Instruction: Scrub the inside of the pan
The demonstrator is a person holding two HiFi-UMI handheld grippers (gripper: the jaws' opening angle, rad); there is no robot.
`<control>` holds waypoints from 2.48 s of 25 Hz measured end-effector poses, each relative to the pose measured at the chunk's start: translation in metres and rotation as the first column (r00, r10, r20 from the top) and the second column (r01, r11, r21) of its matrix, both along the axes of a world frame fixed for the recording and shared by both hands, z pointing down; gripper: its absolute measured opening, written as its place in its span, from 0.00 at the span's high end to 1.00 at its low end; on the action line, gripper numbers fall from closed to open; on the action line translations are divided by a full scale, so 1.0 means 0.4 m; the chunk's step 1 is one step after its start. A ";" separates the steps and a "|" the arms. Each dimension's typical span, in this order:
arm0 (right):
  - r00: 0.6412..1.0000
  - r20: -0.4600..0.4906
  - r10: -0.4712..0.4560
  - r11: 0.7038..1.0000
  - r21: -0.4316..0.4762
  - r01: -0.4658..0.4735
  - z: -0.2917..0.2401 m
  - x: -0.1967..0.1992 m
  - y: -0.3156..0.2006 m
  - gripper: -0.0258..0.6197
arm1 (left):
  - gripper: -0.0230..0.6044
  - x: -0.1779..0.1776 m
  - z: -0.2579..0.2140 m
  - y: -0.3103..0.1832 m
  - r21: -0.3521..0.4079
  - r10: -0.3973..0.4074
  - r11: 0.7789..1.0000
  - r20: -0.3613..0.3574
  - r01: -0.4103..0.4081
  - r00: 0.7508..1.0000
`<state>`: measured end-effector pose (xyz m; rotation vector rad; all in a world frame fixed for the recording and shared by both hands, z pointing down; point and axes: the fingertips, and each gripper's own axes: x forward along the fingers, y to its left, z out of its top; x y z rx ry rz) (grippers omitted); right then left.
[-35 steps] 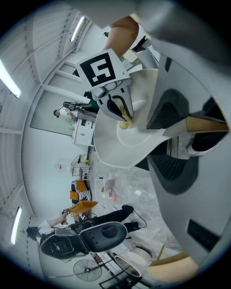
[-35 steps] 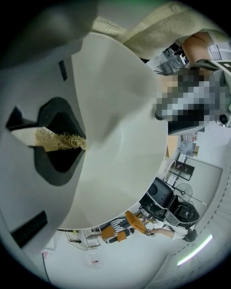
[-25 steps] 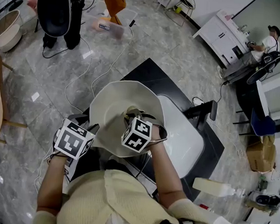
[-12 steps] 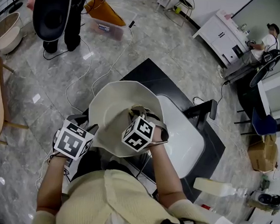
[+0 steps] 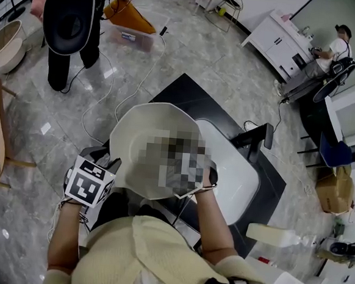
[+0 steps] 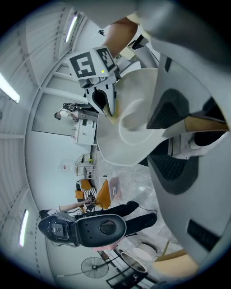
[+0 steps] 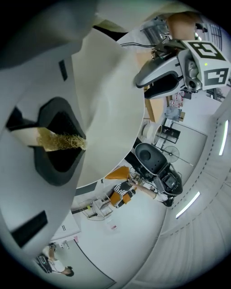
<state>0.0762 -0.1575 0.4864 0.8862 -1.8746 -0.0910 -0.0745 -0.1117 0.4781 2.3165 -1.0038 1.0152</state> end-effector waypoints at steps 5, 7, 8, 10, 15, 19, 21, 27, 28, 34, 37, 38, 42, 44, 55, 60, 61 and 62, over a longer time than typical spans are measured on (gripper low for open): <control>0.999 0.044 0.019 1.000 0.006 -0.019 -0.021 0.005 0.010 0.87 | 0.67 -0.013 -0.034 -0.008 0.035 -0.017 0.999 -0.013 0.018 1.000; 0.997 0.066 0.027 1.000 0.011 -0.028 -0.028 0.006 0.012 0.87 | 0.67 -0.016 -0.048 -0.014 0.056 -0.025 0.998 -0.019 0.026 1.000; 0.996 0.079 0.032 0.999 0.013 -0.033 -0.032 0.007 0.013 0.87 | 0.68 -0.016 -0.055 -0.016 0.069 -0.028 0.997 -0.023 0.030 0.999; 0.994 0.104 0.041 0.999 0.019 -0.043 -0.041 0.008 0.017 0.87 | 0.72 -0.013 -0.069 -0.021 0.099 -0.038 0.994 -0.035 0.041 0.999; 0.985 0.165 0.060 0.997 0.033 -0.066 -0.075 0.007 0.024 0.87 | 0.80 -0.010 -0.111 -0.035 0.161 -0.054 0.985 -0.075 0.066 0.996; 0.974 0.216 0.074 0.995 0.043 -0.085 -0.100 0.009 0.033 0.87 | 0.82 -0.005 -0.138 -0.041 0.204 -0.051 0.976 -0.096 0.070 0.994; 0.967 0.241 0.082 0.994 0.057 -0.099 -0.113 0.011 0.035 0.87 | 0.84 0.000 -0.154 -0.043 0.229 -0.047 0.971 -0.113 0.072 0.992; 0.947 0.307 0.097 0.989 0.081 -0.128 -0.150 0.017 0.042 0.87 | 0.88 0.012 -0.190 -0.050 0.284 -0.037 0.955 -0.164 0.083 0.986; 0.943 0.318 0.098 0.988 0.083 -0.131 -0.155 0.018 0.044 0.87 | 0.88 0.014 -0.193 -0.051 0.287 -0.038 0.954 -0.174 0.087 0.984; 0.913 0.390 0.121 0.983 0.080 -0.164 -0.184 0.020 0.057 0.88 | 0.90 0.026 -0.211 -0.055 0.291 -0.041 0.950 -0.236 0.111 0.971; 0.900 0.415 0.134 0.981 0.074 -0.180 -0.186 0.028 0.060 0.88 | 0.91 0.031 -0.208 -0.059 0.296 -0.041 0.949 -0.237 0.112 0.971; 0.896 0.422 0.137 0.980 0.074 -0.185 -0.187 0.030 0.060 0.88 | 0.91 0.031 -0.207 -0.061 0.301 -0.043 0.947 -0.233 0.114 0.971; 0.876 0.458 0.153 0.974 0.080 -0.212 -0.196 0.038 0.060 0.88 | 0.93 0.026 -0.205 -0.064 0.309 -0.055 0.943 -0.225 0.125 0.973; 0.869 0.470 0.157 0.974 0.072 -0.215 -0.196 0.037 0.061 0.88 | 0.93 0.028 -0.202 -0.063 0.302 -0.055 0.945 -0.228 0.125 0.972; 0.873 0.464 0.154 0.978 0.052 -0.200 -0.184 0.022 0.066 0.88 | 0.94 0.035 -0.184 -0.056 0.282 -0.033 0.955 -0.212 0.093 0.977; 0.872 0.464 0.154 0.979 0.049 -0.199 -0.180 0.020 0.069 0.88 | 0.94 0.039 -0.183 -0.051 0.276 -0.023 0.957 -0.218 0.084 0.976; 0.872 0.465 0.154 0.979 0.049 -0.199 -0.180 0.019 0.070 0.88 | 0.94 0.039 -0.184 -0.049 0.272 -0.024 0.958 -0.224 0.086 0.974; 0.871 0.466 0.154 0.979 0.048 -0.198 -0.180 0.019 0.070 0.88 | 0.94 0.038 -0.186 -0.047 0.267 -0.025 0.960 -0.235 0.089 0.972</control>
